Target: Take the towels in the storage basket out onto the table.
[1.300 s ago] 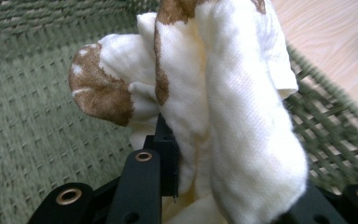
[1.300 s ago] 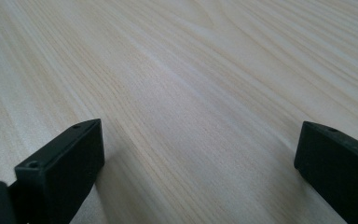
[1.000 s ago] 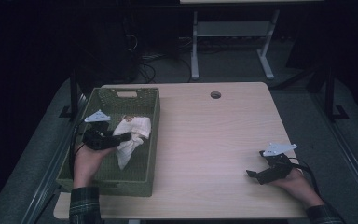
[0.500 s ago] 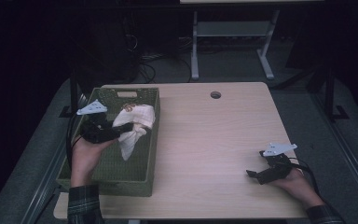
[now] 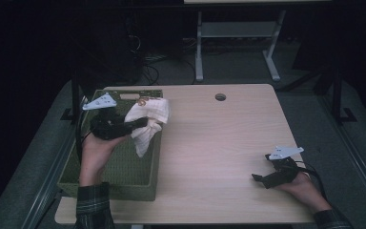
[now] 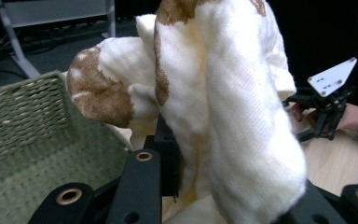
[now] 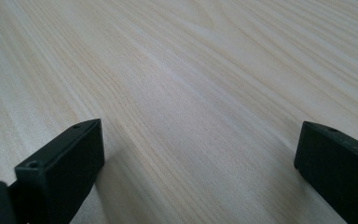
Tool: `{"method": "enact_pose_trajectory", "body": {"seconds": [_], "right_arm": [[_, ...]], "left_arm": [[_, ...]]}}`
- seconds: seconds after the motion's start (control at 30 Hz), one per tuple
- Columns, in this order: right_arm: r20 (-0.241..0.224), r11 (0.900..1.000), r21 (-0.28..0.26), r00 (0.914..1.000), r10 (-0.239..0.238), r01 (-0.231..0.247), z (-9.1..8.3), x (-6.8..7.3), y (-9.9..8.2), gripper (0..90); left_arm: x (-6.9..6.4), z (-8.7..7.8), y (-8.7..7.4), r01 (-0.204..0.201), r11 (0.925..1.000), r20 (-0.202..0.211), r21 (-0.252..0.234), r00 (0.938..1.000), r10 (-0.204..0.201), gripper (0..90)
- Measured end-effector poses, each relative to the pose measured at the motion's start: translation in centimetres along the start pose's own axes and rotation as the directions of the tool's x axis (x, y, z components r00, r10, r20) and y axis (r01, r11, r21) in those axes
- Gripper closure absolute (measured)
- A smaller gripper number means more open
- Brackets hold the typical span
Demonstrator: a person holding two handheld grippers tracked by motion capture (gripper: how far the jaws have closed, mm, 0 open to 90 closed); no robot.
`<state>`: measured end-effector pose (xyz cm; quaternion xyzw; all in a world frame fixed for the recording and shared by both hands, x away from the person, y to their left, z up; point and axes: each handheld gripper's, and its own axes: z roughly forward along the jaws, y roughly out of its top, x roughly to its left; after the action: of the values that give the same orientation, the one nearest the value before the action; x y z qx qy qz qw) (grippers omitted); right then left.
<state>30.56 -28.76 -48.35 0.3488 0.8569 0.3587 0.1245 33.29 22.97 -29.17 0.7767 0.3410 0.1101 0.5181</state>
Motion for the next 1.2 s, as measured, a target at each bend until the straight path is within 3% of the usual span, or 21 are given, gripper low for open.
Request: {"method": "enact_pose_trajectory", "body": {"seconds": [0.23,0.5,1.2], "right_arm": [[0.0,1.0,0.0,1.0,0.0,0.0,0.0,0.0,0.0,1.1],[0.0,1.0,0.0,1.0,0.0,0.0,0.0,0.0,0.0,1.1],[0.0,1.0,0.0,1.0,0.001,-0.001,0.0,0.0,0.0,1.1]], "left_arm": [[-1.0,1.2,0.8,-0.009,0.9999,0.048,-0.012,0.9988,0.01,70.7],[-2.3,3.5,1.5,-0.034,0.9994,0.09,0.01,0.9954,0.033,70.8],[-6.2,11.0,2.4,-0.108,0.9912,0.216,0.076,0.9723,0.089,71.2]]}}
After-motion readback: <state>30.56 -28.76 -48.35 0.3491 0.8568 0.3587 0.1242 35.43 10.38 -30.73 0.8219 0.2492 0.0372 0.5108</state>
